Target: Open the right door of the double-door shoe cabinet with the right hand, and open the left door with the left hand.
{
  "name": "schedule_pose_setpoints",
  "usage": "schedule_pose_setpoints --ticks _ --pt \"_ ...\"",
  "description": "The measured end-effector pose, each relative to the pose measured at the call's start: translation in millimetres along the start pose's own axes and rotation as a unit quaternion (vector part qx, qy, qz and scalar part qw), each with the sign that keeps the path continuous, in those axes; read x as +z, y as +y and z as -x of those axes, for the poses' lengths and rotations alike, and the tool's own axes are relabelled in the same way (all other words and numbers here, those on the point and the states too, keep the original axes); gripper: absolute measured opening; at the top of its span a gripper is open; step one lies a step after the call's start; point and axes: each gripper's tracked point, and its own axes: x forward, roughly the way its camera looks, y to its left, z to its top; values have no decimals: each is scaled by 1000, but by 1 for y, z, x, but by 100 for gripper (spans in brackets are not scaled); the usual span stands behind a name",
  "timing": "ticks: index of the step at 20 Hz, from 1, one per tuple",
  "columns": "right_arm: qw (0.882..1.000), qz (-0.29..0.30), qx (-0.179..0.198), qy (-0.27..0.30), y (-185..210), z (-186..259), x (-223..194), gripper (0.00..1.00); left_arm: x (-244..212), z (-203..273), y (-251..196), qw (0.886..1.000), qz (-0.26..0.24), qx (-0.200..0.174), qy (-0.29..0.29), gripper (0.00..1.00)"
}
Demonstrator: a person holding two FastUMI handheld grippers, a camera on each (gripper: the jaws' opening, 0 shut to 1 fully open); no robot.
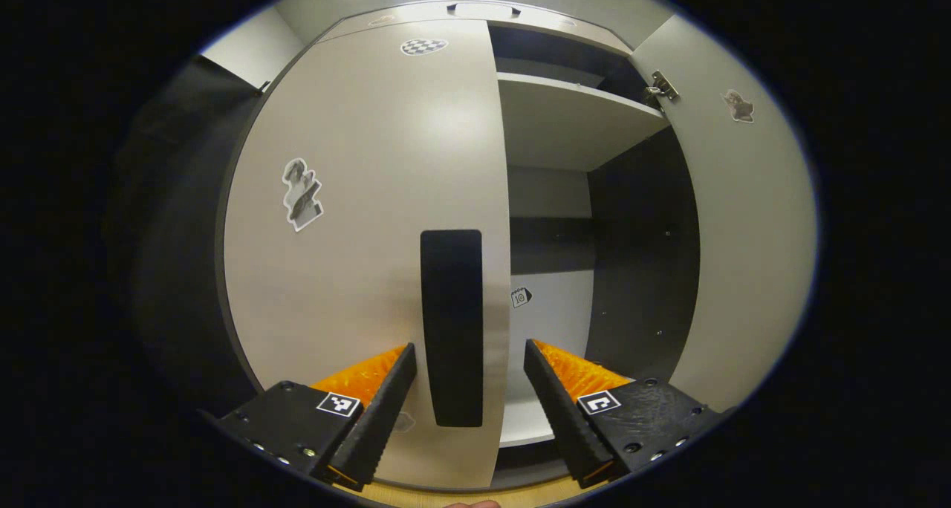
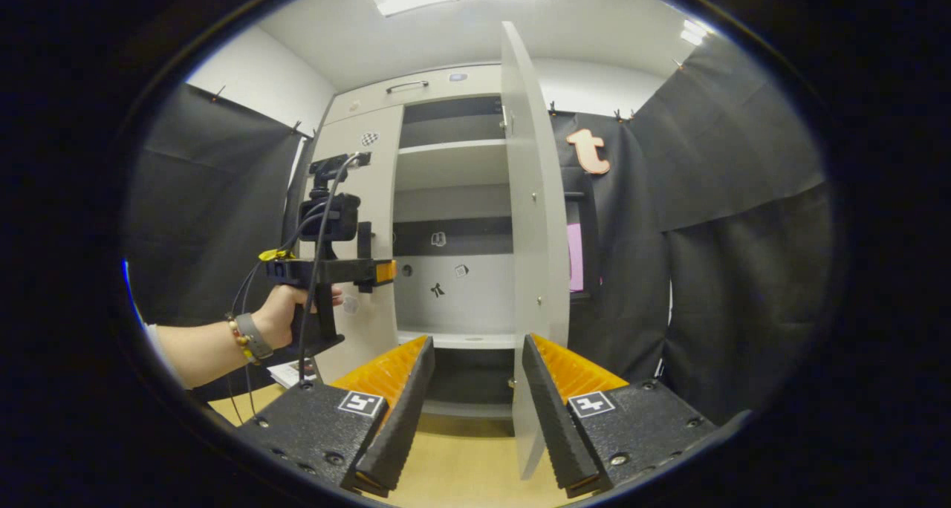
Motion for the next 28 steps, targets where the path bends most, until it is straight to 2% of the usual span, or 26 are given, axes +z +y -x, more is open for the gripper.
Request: schedule_pose_setpoints --ticks 2,4,7,8,9,10,11,14,17,21,28 --pt "1000 -5 0 4 -4 -3 -3 76 1 2 5 1000 0 10 -10 86" --pt "1000 -6 3 5 -3 -6 -4 77 -1 2 11 1000 6 11 -20 57" --pt "1000 -1 11 9 1 -11 -7 76 -5 1 8 1000 -23 9 -6 37" --pt "1000 -1 14 10 3 -12 -8 76 -5 4 8 999 -39 13 -7 37" --pt "1000 -2 17 10 6 -11 -8 76 -7 -6 9 999 -46 14 -11 31" --pt "1000 -3 21 11 9 -11 -9 76 -6 1 10 999 -38 16 -12 31" --pt "1000 -2 23 11 10 -10 -9 76 -8 -4 11 999 -27 17 -10 22" --pt "1000 5 20 11 10 -6 -10 76 -7 1 10 999 -32 10 -5 7" --pt "1000 6 17 11 7 -5 -10 76 -7 9 9 1000 -21 2 5 7" --pt "1000 3 15 6 9 -2 -8 76 -3 48 11 1000 -15 -11 3 7" --pt "1000 -1 27 1 29 -8 -6 76 -2 114 49 1000 -12 -7 6 6"
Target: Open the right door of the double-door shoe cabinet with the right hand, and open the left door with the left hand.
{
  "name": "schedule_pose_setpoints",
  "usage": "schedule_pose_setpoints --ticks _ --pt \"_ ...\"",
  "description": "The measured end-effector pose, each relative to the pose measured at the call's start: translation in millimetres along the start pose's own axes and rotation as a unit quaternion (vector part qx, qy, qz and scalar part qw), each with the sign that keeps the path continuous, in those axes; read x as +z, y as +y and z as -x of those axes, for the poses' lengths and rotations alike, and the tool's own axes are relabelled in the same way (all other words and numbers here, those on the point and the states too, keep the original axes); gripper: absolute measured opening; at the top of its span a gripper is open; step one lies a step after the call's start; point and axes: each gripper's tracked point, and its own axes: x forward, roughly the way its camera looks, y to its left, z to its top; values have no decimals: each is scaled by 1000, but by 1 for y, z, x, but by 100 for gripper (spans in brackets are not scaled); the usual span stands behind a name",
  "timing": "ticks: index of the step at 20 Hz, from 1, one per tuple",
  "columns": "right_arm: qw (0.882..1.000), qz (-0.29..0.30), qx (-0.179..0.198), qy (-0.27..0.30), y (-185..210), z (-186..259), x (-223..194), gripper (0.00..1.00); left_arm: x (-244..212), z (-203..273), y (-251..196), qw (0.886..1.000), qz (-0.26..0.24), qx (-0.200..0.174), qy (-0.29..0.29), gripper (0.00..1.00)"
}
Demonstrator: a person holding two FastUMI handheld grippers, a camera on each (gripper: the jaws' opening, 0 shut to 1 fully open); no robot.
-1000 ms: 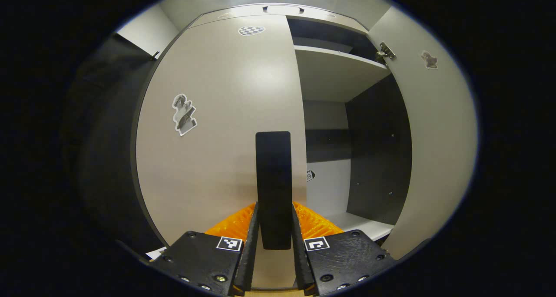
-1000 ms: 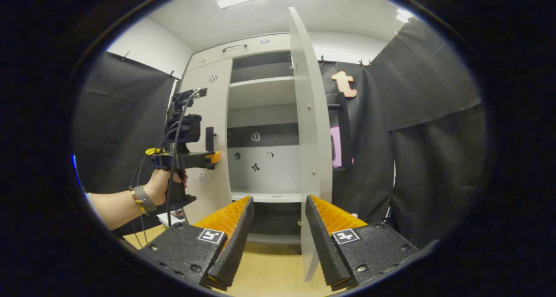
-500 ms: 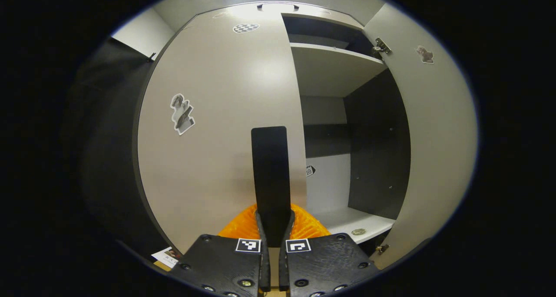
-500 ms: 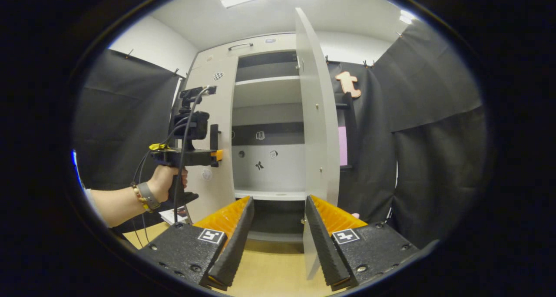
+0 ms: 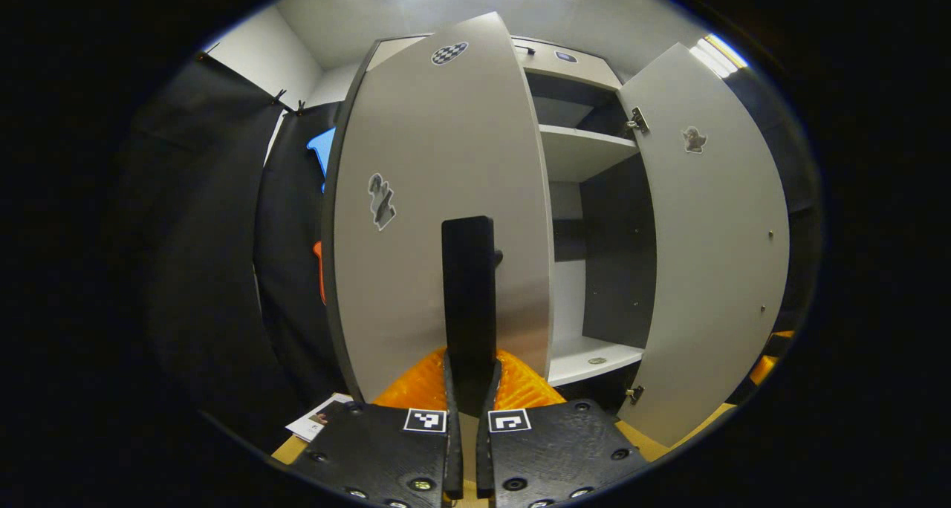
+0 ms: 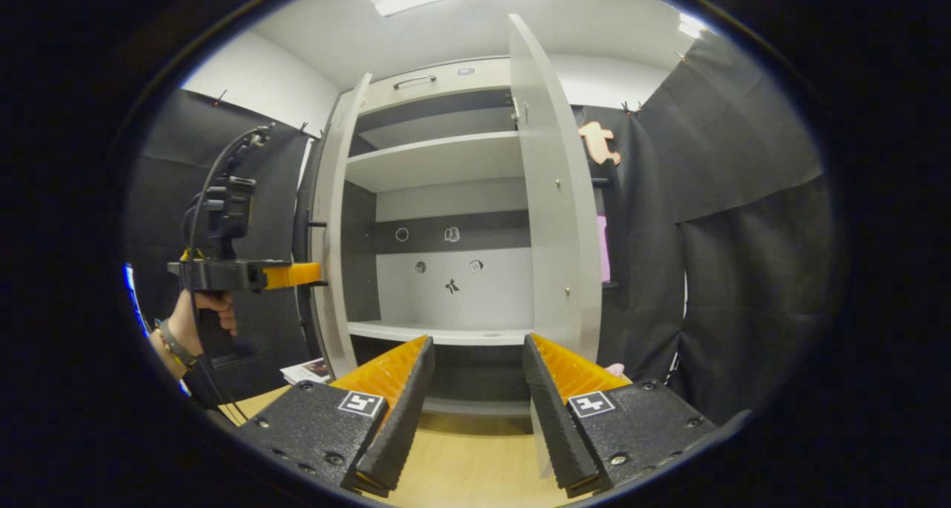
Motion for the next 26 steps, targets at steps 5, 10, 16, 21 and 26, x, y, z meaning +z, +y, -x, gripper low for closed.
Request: schedule_pose_setpoints --ticks 5,10,16,21,26 --pt "1000 4 4 -2 14 -4 0 76 -2 32 39 1000 1 13 -4 6" --pt "1000 11 8 0 30 -10 -2 76 -3 57 95 998 -26 55 -6 5" --pt "1000 22 15 4 47 -15 -2 76 -11 64 144 996 29 79 -7 0" --pt "1000 22 21 4 55 -18 -1 76 -9 67 149 998 7 62 -8 0" --pt "1000 21 18 10 48 -17 -5 76 -2 92 167 996 -26 81 -14 2"
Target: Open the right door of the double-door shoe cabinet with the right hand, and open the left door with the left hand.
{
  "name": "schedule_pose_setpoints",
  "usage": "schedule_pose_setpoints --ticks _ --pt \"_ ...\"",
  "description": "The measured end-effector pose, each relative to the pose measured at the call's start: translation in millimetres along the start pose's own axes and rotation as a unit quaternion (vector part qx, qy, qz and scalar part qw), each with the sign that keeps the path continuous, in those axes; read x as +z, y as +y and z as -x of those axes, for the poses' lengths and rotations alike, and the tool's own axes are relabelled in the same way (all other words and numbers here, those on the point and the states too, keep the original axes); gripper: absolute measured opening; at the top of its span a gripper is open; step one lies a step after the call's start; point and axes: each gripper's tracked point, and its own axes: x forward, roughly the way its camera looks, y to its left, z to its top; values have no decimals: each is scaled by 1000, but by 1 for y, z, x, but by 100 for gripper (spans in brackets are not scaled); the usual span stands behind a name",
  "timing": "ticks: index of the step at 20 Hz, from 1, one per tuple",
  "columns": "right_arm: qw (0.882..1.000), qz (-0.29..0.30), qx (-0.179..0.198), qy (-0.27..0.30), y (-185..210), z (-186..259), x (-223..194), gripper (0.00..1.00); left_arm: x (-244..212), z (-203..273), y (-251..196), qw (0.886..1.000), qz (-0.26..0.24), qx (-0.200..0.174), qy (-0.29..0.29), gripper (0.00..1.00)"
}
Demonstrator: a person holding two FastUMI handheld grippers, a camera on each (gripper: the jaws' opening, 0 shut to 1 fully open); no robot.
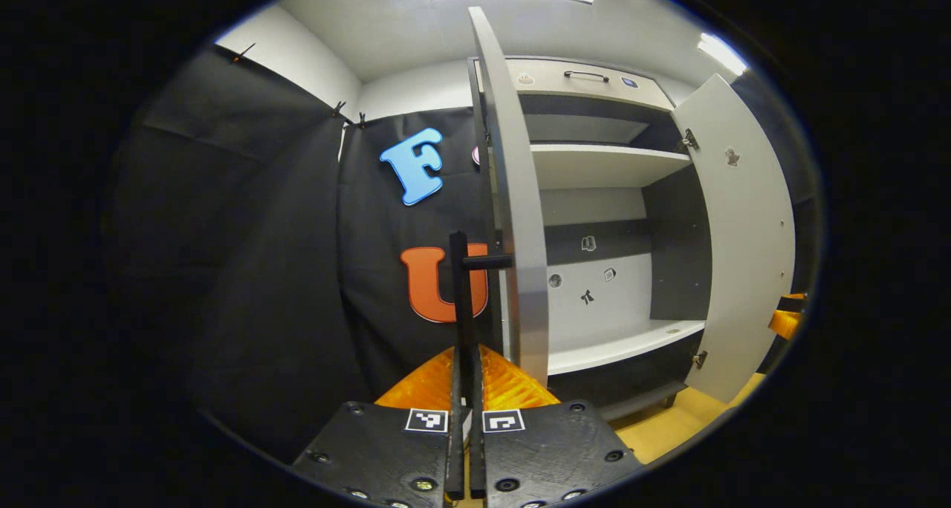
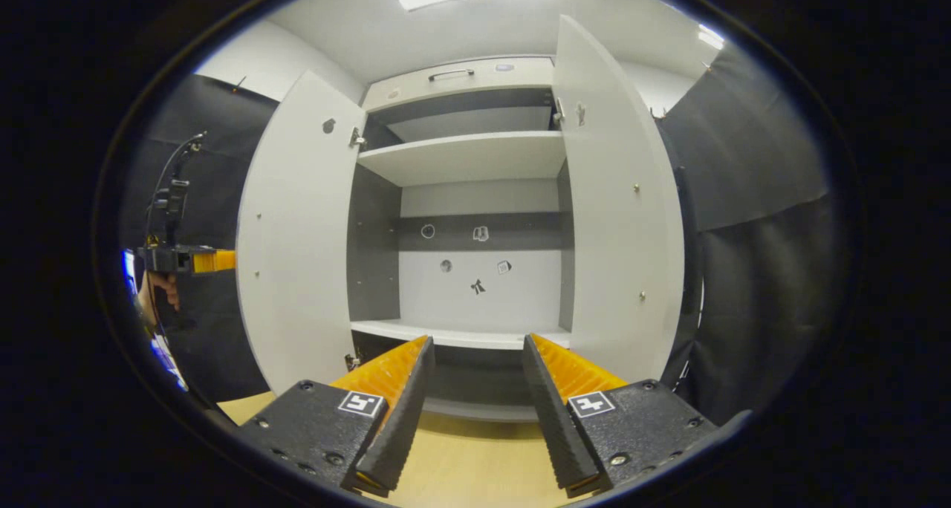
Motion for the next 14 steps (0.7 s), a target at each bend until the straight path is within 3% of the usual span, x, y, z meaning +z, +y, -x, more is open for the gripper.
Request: schedule_pose_setpoints --ticks 4,7,9,10,14 --pt "1000 -2 5 2 2 -5 3 76 16 28 -20 1000 18 -15 -17 1" --pt "1000 5 3 -7 -2 -1 11 77 29 49 -91 994 70 -74 -33 0" --pt "1000 6 1 -8 -6 3 10 76 22 52 -129 990 104 -90 -44 0" --pt "1000 3 4 -5 -6 6 7 76 15 50 -147 988 114 -97 -42 4" --pt "1000 -1 -1 5 -17 22 -6 76 -20 47 -195 985 136 -104 -31 42"
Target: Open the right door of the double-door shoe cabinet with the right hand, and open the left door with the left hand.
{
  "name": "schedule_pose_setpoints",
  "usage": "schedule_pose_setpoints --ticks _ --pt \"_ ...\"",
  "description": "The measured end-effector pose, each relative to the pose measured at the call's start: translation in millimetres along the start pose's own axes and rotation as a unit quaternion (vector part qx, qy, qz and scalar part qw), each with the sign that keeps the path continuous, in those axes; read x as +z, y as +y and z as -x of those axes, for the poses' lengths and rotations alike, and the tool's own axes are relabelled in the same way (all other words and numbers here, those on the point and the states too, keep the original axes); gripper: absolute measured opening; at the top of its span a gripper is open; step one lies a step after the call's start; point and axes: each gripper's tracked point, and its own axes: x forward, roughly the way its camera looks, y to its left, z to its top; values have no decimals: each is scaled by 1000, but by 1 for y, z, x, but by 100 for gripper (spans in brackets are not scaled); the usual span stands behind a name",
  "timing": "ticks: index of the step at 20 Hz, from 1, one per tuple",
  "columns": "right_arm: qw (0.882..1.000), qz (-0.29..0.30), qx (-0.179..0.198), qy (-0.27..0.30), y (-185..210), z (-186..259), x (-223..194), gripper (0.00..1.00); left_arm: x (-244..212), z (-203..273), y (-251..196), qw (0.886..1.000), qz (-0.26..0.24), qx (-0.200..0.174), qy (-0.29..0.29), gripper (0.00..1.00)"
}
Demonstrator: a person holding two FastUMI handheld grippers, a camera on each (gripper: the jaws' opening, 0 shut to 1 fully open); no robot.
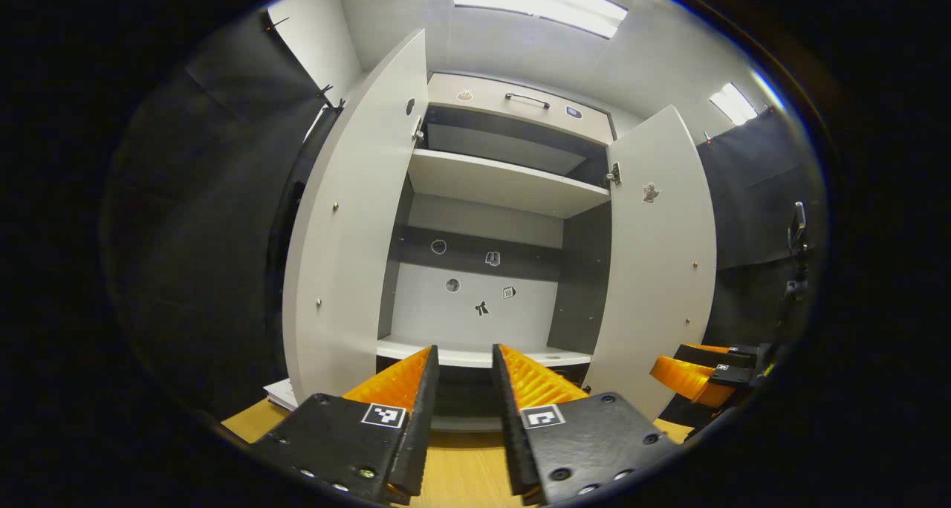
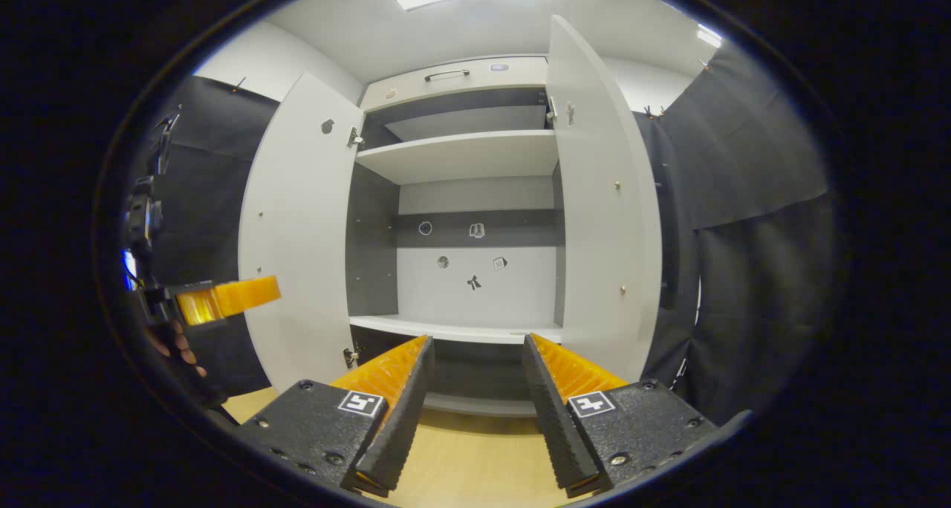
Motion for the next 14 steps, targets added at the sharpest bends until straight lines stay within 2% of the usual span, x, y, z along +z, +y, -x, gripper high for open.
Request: schedule_pose_setpoints --ticks 2,3,4,8,14 --pt "1000 2 -10 0 -12 9 -2 76 -9 0 -8 1000 -21 17 -14 65" --pt "1000 4 -16 0 -18 11 -2 77 -11 1 -6 999 -39 31 -19 91" --pt "1000 5 -19 -2 -23 12 0 76 -12 3 -5 997 -57 45 -21 94" --pt "1000 -6 -20 -8 -30 12 -2 76 -11 9 -13 994 -91 62 -28 92" --pt "1000 -21 3 -8 -16 6 -6 76 -17 15 -11 994 -88 67 -11 92"
